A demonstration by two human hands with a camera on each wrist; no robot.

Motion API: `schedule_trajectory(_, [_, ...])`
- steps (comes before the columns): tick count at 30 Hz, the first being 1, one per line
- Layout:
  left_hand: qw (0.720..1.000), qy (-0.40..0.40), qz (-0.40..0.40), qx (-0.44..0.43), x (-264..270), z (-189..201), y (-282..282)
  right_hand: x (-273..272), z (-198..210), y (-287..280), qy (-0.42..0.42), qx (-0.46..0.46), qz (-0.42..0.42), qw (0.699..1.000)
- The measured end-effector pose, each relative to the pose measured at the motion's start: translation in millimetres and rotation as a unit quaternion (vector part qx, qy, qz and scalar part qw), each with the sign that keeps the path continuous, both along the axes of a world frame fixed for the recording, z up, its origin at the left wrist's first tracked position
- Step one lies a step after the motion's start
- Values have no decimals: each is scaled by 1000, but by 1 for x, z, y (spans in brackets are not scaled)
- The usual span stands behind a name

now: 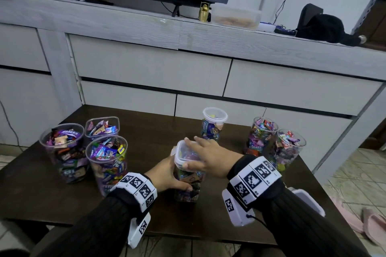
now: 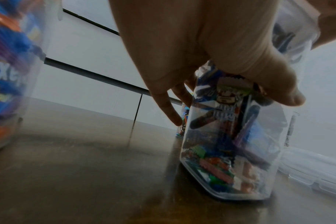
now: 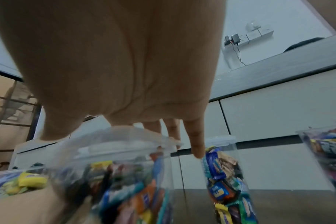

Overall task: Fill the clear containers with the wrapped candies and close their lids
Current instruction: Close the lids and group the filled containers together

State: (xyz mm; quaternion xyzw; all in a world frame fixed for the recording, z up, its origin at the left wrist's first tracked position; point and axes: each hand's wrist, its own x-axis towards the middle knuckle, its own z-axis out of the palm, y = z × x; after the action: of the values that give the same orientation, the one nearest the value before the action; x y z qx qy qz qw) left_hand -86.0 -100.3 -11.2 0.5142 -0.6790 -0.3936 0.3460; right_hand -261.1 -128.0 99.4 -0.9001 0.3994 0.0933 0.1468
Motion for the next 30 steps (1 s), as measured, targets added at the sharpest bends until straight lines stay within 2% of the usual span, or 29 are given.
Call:
schedule_trajectory(5, [1000,-1,-13,-9,0,0,1,-3,-10,10,-16,2,-4,1000])
schedule_trajectory(14, [999,-5,-29,-15,-2,6,2,-6,-17,14,12,-108,51,993])
schedule_trajectory(22, [999,15,-40,-5,-3,9,2,-10,-15,12,-43,-87,57,994])
schedule_trajectory(26, [999,17,-32,-1,-4,9,3,-7,-15,16,-22,-131,63,989])
schedule_trajectory(30, [999,32,-28,6,-4,8,5,-4,-3,9,-63,-73,54,994])
